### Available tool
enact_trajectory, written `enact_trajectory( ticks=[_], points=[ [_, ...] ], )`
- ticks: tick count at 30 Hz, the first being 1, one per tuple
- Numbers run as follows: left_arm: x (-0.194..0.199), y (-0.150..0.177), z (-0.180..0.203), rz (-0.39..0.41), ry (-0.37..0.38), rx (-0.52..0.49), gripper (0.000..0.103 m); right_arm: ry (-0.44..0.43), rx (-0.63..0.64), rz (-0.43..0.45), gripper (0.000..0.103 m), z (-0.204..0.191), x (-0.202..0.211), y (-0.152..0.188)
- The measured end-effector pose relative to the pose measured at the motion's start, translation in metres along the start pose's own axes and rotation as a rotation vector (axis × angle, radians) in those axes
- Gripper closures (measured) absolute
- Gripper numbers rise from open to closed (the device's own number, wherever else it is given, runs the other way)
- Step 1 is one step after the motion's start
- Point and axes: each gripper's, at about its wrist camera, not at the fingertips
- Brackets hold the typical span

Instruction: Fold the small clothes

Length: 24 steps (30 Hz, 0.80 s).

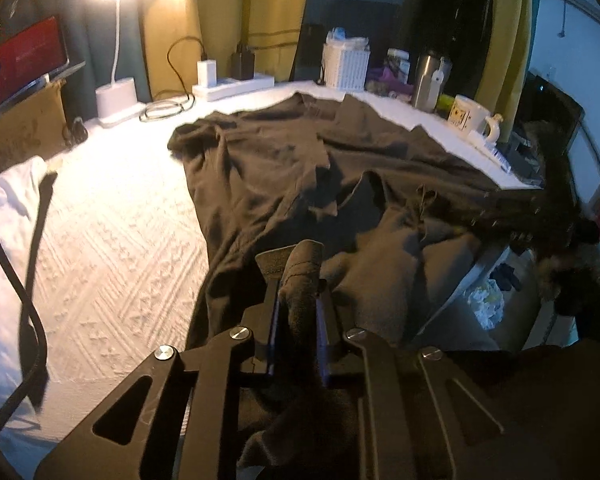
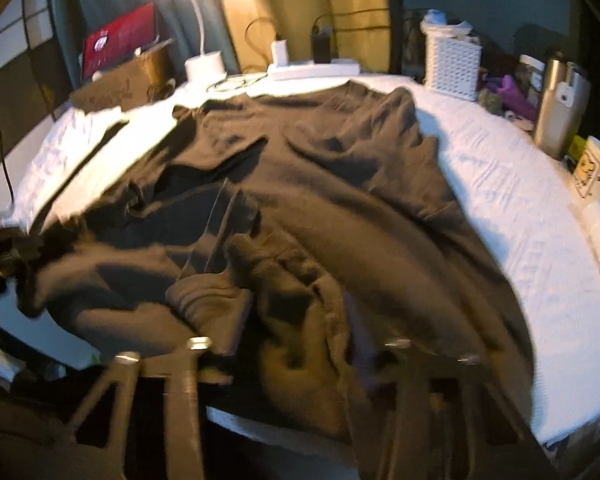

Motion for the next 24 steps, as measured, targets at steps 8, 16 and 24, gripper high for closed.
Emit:
enact_trajectory(
  ticks=[8,16,24],
  points=[
    [0.026,-0.015,0.012,0.075,-0.004,-0.036,0.09,0.01,-0.022,0.068,0.094,0.015,0.036,-0.006],
    [0.048,-0.032,0.024,0.142,-0.011,-0.077,0.09,0.055,-0.069,0.181,0.094,0.04,0.081,-0.022],
    [0.065,-0.044,0.029,0.204,-0.019,-0.091,0.09,0.084,-0.104,0.247,0.095,0.057,0.108,-0.027]
  ],
)
Point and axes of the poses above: each gripper's, at about its wrist camera, not at the fingertips, and x roughly against the way its jaws point, z to its right, y to its underside, and after that the axes turned 13 degrees about y, right-handed
